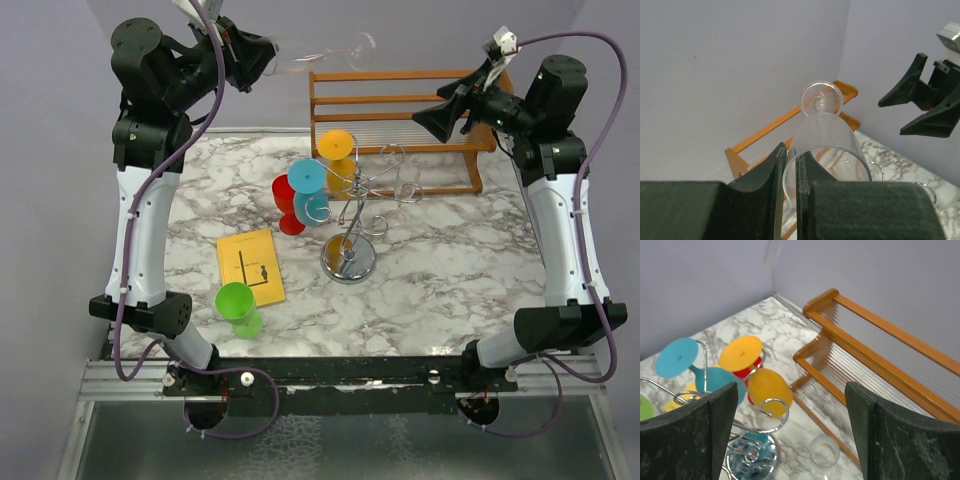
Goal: Place the wine glass upside down on the wine glass rack
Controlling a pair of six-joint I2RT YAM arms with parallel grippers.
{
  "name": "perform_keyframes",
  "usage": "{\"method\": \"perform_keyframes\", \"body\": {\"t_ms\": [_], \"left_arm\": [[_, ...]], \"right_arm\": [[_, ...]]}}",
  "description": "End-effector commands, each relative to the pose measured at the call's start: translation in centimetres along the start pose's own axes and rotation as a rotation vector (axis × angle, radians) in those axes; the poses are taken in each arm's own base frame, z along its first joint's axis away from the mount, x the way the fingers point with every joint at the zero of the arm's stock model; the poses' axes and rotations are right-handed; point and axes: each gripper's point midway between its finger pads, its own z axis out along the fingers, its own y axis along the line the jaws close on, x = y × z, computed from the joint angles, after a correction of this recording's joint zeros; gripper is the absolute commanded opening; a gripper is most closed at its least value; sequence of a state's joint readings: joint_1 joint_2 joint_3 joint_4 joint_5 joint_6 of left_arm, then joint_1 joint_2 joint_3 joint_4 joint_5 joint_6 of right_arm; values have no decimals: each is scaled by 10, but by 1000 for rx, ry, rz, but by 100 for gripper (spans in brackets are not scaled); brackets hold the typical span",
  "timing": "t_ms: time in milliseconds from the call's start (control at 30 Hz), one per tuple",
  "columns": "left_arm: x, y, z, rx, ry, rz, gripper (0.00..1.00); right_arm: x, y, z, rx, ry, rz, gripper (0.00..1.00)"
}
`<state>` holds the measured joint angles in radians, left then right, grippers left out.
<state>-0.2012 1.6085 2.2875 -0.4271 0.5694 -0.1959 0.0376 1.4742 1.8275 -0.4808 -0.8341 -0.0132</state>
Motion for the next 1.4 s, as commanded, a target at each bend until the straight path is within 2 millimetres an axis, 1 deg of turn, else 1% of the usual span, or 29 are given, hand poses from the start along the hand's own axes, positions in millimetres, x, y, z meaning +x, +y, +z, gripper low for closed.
{"method": "perform_keyframes", "body": {"t_ms": [0,133,300,433,633,767,900,967,1067,1167,1233,1367], "left_arm": [[-19,-29,13,145,-80,-51,0],[-10,-34,22,173,-66,-71,0],[-2,-42,29,199,-53,-84,0],[1,-48,32,215,-46,-76,0],[7,-56,37,223,-36,-54,0],[12,-61,40,220,-27,-25,0],[13,-63,41,210,-25,-3,0],[12,-63,41,205,-25,2,0],[13,-64,41,201,-22,8,0],[14,-62,41,191,-20,13,0],[13,-62,40,185,-21,21,0],[12,-60,39,167,-23,36,0]], "right_arm": [[-24,19,18,-114,-71,62,84],[-34,21,27,-131,-115,96,78],[-41,18,41,-135,-136,148,73],[-44,11,48,-93,-147,200,63],[-48,23,49,-134,-155,199,56],[-51,20,47,-97,-165,201,44],[-50,10,46,-21,-167,220,28],[-49,6,44,8,-166,218,23],[-48,6,41,22,-166,208,23],[-49,9,39,14,-170,202,30],[-50,11,37,12,-171,198,33],[-51,11,34,24,-172,187,33]]}}
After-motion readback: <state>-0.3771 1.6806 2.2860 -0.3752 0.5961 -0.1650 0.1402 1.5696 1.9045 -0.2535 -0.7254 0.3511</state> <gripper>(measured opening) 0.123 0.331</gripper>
